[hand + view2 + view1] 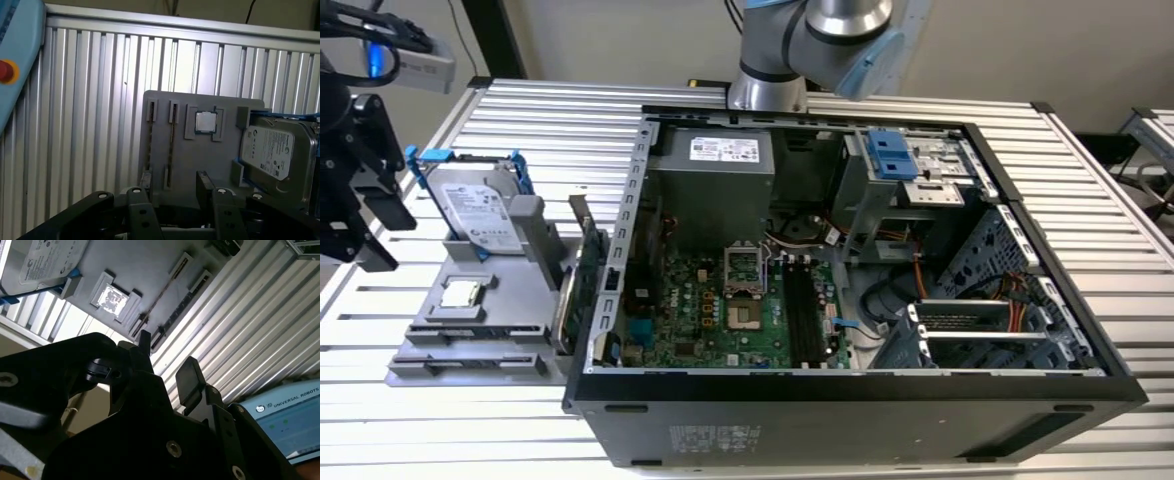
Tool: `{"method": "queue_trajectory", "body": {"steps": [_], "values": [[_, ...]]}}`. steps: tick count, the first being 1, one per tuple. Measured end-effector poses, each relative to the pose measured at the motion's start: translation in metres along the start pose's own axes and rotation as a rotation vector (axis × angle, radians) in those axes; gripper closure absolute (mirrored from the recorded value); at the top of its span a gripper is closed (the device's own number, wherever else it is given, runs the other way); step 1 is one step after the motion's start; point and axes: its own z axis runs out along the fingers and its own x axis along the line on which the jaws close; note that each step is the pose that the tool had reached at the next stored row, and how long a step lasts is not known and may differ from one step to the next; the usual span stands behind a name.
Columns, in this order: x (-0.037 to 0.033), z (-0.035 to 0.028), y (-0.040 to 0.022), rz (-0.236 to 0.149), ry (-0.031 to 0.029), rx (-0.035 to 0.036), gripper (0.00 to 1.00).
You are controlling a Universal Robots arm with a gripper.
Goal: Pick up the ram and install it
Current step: 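Pick up the ram and move it above insertion slot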
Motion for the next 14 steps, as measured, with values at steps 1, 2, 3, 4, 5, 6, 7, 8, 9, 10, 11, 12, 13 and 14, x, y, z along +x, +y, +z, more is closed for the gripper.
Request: {"method": "queue_trajectory", "body": {"steps": [1,2,3,4,5,6,7,8,9,10,11,12,13,14], "values": [[0.0000,0.0013,0.0000,0.000,0.0002,0.0000,0.00],[0.0000,0.0024,0.0000,0.000,0.0004,-0.0001,0.00],[0.0001,0.0037,0.0000,0.000,0.0005,-0.0001,0.00],[0.0001,0.0050,-0.0001,0.000,0.0005,-0.0001,0.00],[0.0002,0.0062,-0.0001,0.000,0.0006,-0.0002,0.00],[0.0002,0.0074,-0.0001,0.000,0.0006,-0.0001,0.00],[0.0002,0.0085,-0.0001,0.000,0.0006,-0.0001,0.00],[0.0002,0.0097,-0.0001,0.000,0.0005,-0.0001,0.00],[0.0003,0.0107,-0.0001,0.000,0.0006,-0.0001,0.00],[0.0005,0.0117,-0.0001,0.000,0.0006,-0.0001,0.00],[0.0009,0.0126,0.0000,0.000,0.0006,-0.0001,0.00],[0.0013,0.0134,0.0000,0.000,0.0008,-0.0003,0.00],[0.0019,0.0142,0.0000,0.000,0.0008,-0.0004,0.00],[0.0025,0.0151,0.0000,0.000,0.0007,-0.0003,0.00]]}}
